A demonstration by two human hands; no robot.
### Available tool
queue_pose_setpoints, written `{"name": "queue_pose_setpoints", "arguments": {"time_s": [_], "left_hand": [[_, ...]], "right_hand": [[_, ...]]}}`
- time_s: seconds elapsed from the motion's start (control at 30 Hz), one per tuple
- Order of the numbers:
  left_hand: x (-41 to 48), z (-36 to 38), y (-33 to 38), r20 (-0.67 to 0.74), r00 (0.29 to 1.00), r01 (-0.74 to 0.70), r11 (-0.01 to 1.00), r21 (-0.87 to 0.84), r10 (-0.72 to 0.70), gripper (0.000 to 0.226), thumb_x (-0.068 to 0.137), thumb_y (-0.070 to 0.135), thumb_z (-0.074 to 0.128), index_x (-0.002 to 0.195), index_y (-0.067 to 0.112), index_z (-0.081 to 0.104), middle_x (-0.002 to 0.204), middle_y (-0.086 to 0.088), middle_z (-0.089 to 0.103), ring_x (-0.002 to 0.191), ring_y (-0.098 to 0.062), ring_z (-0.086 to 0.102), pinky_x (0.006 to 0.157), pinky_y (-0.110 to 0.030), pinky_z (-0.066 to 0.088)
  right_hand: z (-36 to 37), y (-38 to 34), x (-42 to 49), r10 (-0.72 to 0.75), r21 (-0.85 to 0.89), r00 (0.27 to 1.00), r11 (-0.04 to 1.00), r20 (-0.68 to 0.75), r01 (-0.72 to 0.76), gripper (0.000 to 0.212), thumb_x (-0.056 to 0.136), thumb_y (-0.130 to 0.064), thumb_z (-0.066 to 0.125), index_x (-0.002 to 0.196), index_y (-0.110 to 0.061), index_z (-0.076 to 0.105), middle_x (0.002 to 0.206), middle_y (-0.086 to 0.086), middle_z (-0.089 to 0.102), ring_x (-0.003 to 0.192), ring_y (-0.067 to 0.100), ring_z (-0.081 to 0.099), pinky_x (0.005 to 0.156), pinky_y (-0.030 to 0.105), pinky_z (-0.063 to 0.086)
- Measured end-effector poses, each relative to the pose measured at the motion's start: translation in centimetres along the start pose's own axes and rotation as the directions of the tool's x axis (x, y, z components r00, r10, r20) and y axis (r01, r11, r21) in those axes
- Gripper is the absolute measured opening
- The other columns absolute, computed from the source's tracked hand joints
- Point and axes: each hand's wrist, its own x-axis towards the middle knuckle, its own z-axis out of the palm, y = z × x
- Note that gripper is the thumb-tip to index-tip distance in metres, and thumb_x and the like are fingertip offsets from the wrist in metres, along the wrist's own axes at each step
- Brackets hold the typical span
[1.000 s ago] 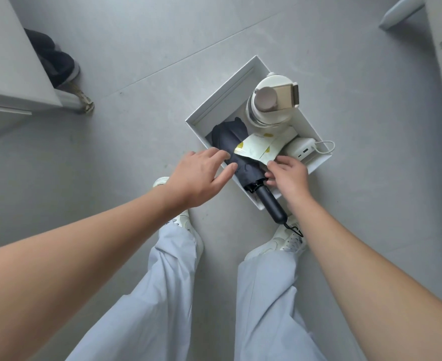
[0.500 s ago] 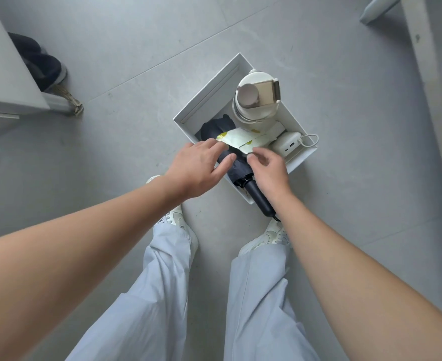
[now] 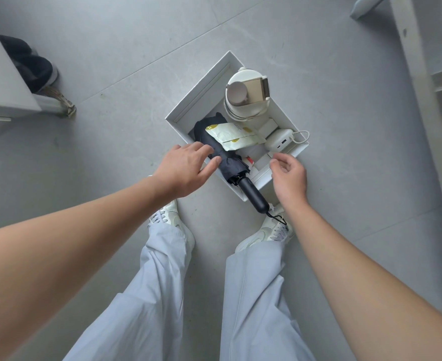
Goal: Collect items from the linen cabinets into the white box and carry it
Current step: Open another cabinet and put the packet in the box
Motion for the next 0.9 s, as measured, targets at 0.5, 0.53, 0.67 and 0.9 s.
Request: {"name": "queue_pose_setpoints", "arguments": {"time_s": [0.5,0.53,0.67,0.9], "left_hand": [[-1.4,-1.6,2.7,0.068,0.997,-0.047,0.988,0.148,0.038,0.053,0.1,0.055,0.022,0.114,0.019,0.059,0.106,-0.001,0.064,0.097,-0.025,0.061,0.086,-0.039,0.042],[-1.6,-2.0,3.0,0.075,0.996,-0.051,0.985,0.168,0.039,0.053,0.1,0.054,0.022,0.114,0.019,0.059,0.106,-0.001,0.064,0.096,-0.025,0.061,0.086,-0.039,0.042],[-2.2,-4.5,4.7,0.047,0.997,-0.07,0.979,0.189,0.062,0.061,0.096,0.057,0.016,0.111,0.018,0.06,0.101,-0.001,0.065,0.094,-0.026,0.061,0.084,-0.037,0.041],[-3.3,-10.3,8.2,-0.062,0.996,-0.048,0.982,0.181,0.06,0.057,0.096,0.057,0.018,0.109,0.022,0.061,0.1,0.003,0.064,0.095,-0.022,0.061,0.086,-0.039,0.043]], "right_hand": [[-0.8,0.0,-4.7,-0.054,-0.141,0.992,0.988,0.117,0.07,0.039,0.095,-0.029,0.065,0.133,-0.02,0.061,0.133,-0.009,0.063,0.126,0.013,0.058,0.099,0.027,0.043],[-1.2,-0.2,-5.1,-0.067,-0.174,0.989,0.981,0.134,0.09,0.041,0.094,-0.031,0.065,0.134,-0.022,0.06,0.135,-0.009,0.063,0.127,0.014,0.057,0.098,0.026,0.041],[-3.6,-1.9,-6.1,-0.123,-0.286,0.978,0.943,0.169,0.168,0.047,0.094,-0.037,0.064,0.138,-0.024,0.057,0.141,-0.005,0.06,0.132,0.018,0.052,0.098,0.024,0.035],[-8.3,-8.2,-7.8,-0.244,-0.341,0.953,0.894,0.177,0.292,0.047,0.096,-0.037,0.063,0.14,-0.021,0.056,0.141,-0.002,0.06,0.131,0.021,0.05,0.102,0.03,0.038]]}}
